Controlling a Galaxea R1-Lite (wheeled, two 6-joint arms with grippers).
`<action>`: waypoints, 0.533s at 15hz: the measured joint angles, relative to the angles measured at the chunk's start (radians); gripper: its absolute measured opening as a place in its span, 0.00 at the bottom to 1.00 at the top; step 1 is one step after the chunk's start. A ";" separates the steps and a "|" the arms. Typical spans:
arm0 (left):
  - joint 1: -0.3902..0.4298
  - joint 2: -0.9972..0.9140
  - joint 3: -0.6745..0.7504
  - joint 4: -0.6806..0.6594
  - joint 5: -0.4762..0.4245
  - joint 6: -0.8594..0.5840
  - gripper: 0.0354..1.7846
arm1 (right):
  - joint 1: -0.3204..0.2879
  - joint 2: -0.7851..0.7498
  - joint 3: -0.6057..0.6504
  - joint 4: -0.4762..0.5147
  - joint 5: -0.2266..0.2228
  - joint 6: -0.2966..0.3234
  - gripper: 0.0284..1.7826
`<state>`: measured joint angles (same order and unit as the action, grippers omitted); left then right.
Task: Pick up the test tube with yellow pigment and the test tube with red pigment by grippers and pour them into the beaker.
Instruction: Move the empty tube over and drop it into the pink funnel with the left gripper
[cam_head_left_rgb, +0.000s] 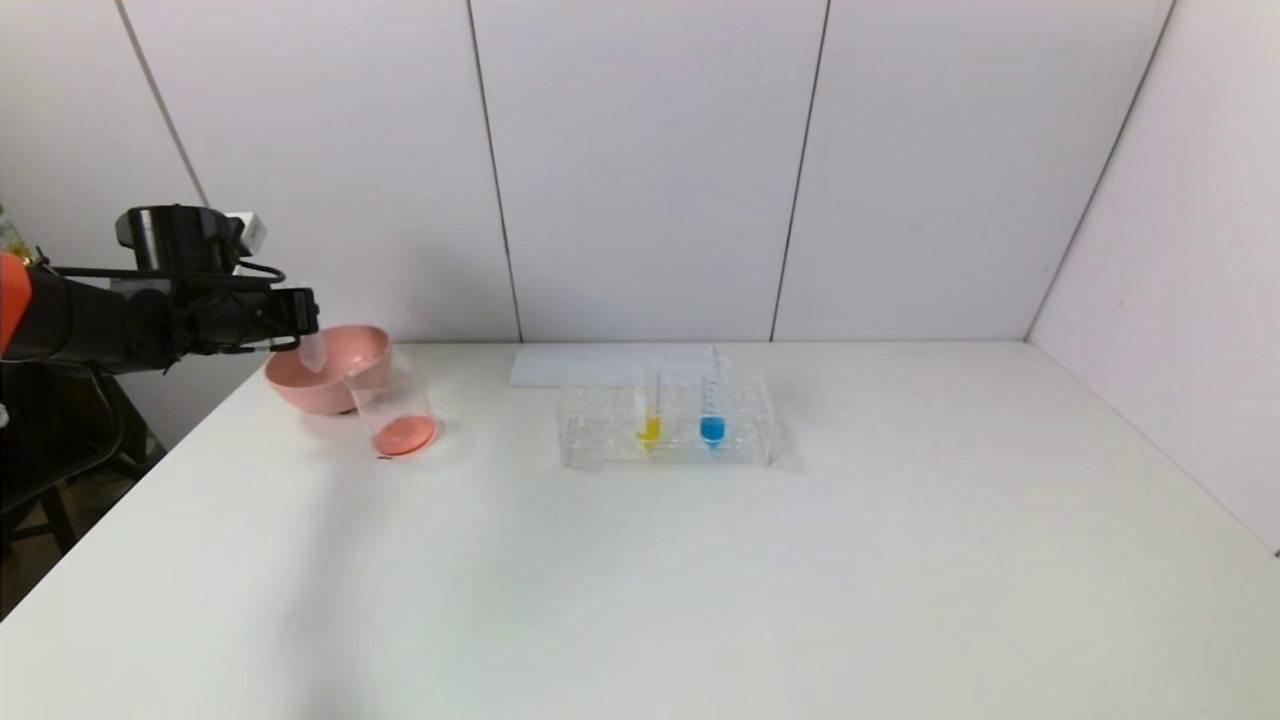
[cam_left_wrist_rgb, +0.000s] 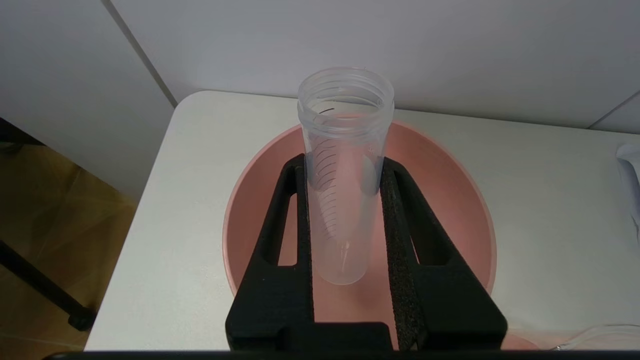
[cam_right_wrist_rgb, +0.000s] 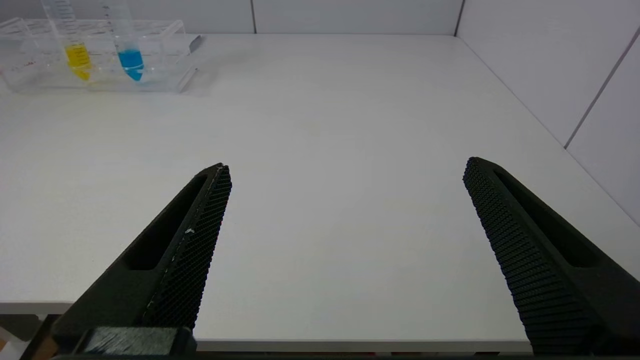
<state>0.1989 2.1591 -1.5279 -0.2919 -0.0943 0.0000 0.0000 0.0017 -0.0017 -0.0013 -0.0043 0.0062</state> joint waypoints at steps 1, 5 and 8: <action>0.000 0.013 -0.008 0.000 -0.001 0.000 0.23 | 0.000 0.000 0.000 0.000 0.000 0.000 0.95; 0.000 0.051 -0.024 0.001 -0.002 0.001 0.23 | 0.000 0.000 0.000 0.000 0.000 0.000 0.95; 0.003 0.063 -0.028 0.004 -0.002 0.002 0.23 | 0.000 0.000 0.000 0.000 0.000 0.000 0.95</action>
<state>0.2019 2.2226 -1.5562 -0.2877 -0.0962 0.0023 0.0000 0.0017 -0.0017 -0.0013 -0.0038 0.0057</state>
